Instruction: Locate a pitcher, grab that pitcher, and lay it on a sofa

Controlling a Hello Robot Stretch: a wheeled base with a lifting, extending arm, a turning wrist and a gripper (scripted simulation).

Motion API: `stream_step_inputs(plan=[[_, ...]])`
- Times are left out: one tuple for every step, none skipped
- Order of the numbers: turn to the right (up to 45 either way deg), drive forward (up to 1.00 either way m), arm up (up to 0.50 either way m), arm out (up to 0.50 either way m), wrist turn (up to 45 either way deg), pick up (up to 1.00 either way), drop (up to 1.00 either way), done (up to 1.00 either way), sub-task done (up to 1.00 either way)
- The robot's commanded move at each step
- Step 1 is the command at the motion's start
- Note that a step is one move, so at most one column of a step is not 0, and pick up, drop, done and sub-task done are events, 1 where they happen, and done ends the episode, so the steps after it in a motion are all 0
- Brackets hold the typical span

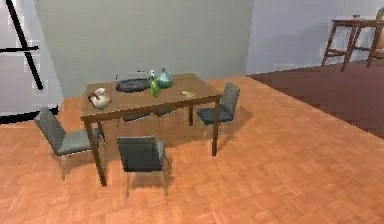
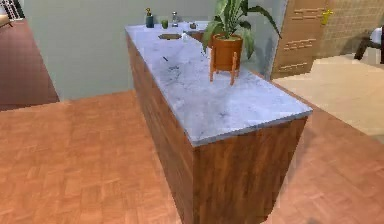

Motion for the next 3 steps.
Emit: stream_step_inputs(plan=[[0.0, 0.95, 0.0, 0.0, 0.0, 0.0, 0.0, 0.0, 0.0], [-45.0, 0.0, 0.0, 0.0, 0.0, 0.0, 0.0, 0.0, 0.0], [-45.0, 0.0, 0.0, 0.0, 0.0, 0.0, 0.0, 0.0, 0.0]])
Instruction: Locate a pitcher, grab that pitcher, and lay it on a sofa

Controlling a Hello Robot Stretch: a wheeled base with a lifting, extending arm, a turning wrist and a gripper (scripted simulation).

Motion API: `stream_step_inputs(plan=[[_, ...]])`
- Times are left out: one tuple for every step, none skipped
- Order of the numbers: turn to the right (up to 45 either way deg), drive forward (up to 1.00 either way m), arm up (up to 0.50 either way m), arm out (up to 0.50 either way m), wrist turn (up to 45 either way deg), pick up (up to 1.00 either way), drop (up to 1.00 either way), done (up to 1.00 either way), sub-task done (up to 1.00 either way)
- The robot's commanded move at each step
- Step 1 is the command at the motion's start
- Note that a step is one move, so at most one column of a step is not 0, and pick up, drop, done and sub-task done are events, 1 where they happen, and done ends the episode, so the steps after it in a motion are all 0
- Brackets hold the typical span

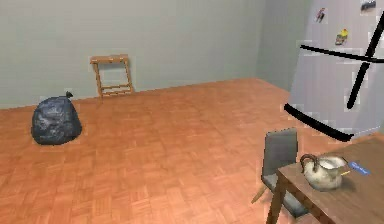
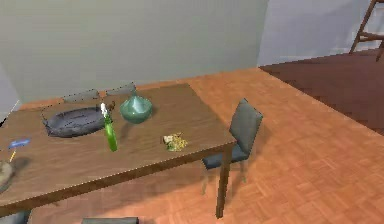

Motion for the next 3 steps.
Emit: stream_step_inputs(plan=[[-45.0, 0.0, 0.0, 0.0, 0.0, 0.0, 0.0, 0.0, 0.0], [42.0, 0.0, 0.0, 0.0, 0.0, 0.0, 0.0, 0.0, 0.0], [0.0, 0.45, 0.0, 0.0, 0.0, 0.0, 0.0, 0.0, 0.0]])
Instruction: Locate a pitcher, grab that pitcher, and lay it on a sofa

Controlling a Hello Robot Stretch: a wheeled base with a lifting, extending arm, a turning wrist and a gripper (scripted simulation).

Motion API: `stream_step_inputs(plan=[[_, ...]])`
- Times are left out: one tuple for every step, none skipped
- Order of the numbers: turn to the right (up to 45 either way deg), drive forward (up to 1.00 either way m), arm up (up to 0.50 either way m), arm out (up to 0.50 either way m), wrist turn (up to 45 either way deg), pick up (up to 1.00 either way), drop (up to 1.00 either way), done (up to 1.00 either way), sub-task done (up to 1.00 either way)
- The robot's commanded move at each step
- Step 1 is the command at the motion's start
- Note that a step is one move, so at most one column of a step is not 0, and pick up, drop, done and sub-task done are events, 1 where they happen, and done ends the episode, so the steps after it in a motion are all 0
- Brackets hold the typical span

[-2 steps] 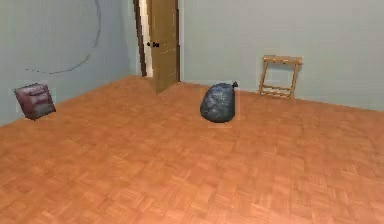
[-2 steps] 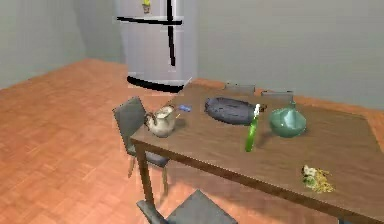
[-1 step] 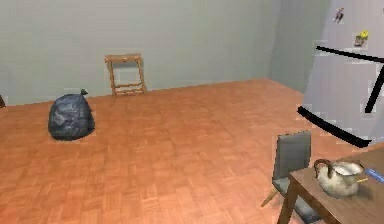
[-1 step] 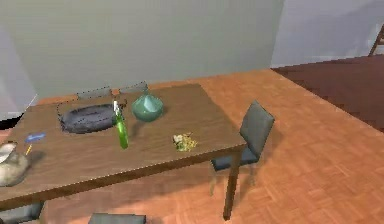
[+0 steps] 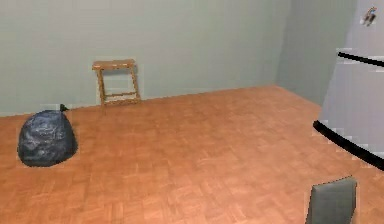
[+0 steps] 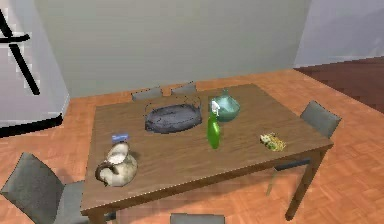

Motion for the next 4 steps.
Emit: stream_step_inputs(plan=[[18.0, 0.0, 0.0, 0.0, 0.0, 0.0, 0.0, 0.0, 0.0], [0.0, 0.5, 0.0, 0.0, 0.0, 0.0, 0.0, 0.0, 0.0], [0.0, 0.0, 0.5, 0.0, 0.0, 0.0, 0.0, 0.0, 0.0], [0.0, 0.0, 0.38, 0.0, 0.0, 0.0, 0.0, 0.0, 0.0]])
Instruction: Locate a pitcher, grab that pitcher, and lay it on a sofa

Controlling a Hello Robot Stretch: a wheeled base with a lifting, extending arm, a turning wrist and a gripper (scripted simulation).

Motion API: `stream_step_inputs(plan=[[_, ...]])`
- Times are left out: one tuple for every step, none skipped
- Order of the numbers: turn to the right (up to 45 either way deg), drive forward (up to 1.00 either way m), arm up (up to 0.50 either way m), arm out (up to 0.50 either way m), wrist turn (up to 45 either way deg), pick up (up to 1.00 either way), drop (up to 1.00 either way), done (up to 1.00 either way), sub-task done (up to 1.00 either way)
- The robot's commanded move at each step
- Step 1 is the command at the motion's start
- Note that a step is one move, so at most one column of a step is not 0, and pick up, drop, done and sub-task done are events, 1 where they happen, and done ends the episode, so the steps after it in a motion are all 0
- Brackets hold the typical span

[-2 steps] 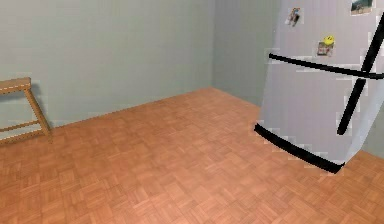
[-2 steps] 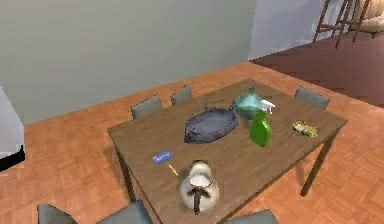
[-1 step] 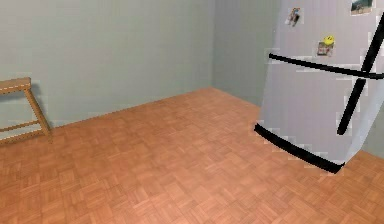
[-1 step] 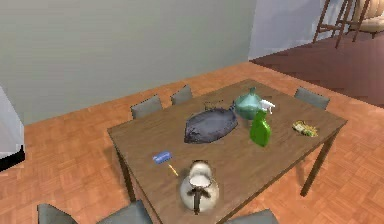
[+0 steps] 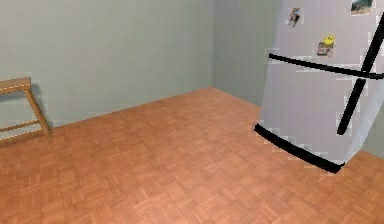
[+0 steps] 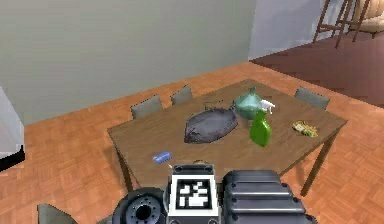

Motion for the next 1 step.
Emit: stream_step_inputs(plan=[[0.0, 0.0, 0.0, 0.08, 0.0, 0.0, 0.0, 0.0, 0.0]])
